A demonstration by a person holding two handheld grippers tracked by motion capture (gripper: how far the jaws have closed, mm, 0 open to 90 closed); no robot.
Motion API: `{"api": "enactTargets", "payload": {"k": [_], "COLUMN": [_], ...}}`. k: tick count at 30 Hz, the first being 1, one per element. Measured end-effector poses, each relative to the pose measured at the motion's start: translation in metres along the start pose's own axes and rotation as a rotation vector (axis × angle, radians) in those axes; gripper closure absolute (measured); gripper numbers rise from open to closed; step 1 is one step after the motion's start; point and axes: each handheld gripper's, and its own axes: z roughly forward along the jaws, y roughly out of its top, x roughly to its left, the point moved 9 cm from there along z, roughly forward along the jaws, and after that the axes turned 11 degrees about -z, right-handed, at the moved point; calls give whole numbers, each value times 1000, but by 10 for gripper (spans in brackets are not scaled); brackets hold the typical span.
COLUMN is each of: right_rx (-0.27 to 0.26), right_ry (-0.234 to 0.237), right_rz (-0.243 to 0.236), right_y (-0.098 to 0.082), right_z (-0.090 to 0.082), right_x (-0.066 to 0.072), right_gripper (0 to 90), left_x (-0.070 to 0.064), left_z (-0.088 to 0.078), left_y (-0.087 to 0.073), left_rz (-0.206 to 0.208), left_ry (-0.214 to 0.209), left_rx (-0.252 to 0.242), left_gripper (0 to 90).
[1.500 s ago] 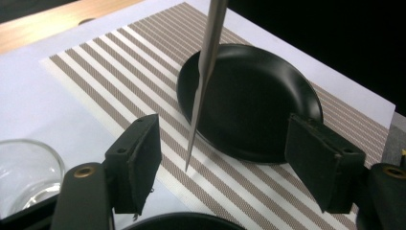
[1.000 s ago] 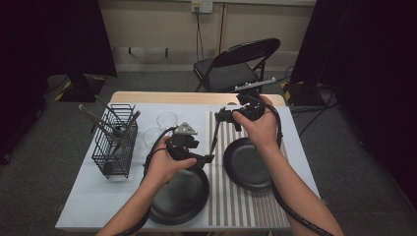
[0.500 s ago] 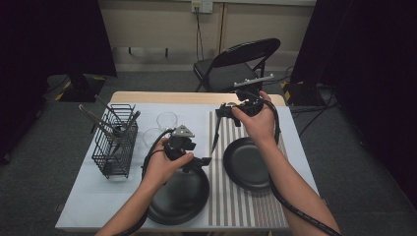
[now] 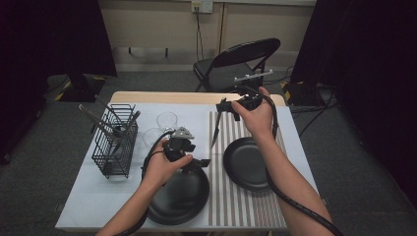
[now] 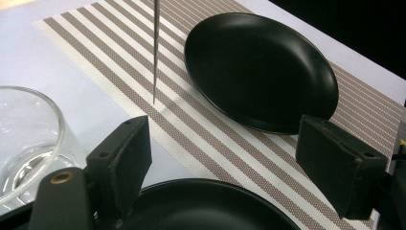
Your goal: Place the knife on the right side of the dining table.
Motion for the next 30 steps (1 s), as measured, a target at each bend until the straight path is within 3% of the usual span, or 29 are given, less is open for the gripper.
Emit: {"api": "enactTargets", "payload": {"k": [22, 30], "right_rx": [-2, -2], "right_ry": [-26, -25], "right_rz": [41, 36], "right_y": [3, 5], "right_z": [13, 19], "right_x": [-25, -31], "right_gripper": [745, 745], "left_x": [3, 7], "left_z": [8, 11], "left_y": [-3, -5], "left_rz": [5, 8], "left_ry": [-6, -8], "left_rx": [15, 26], "left_gripper": [204, 204]}}
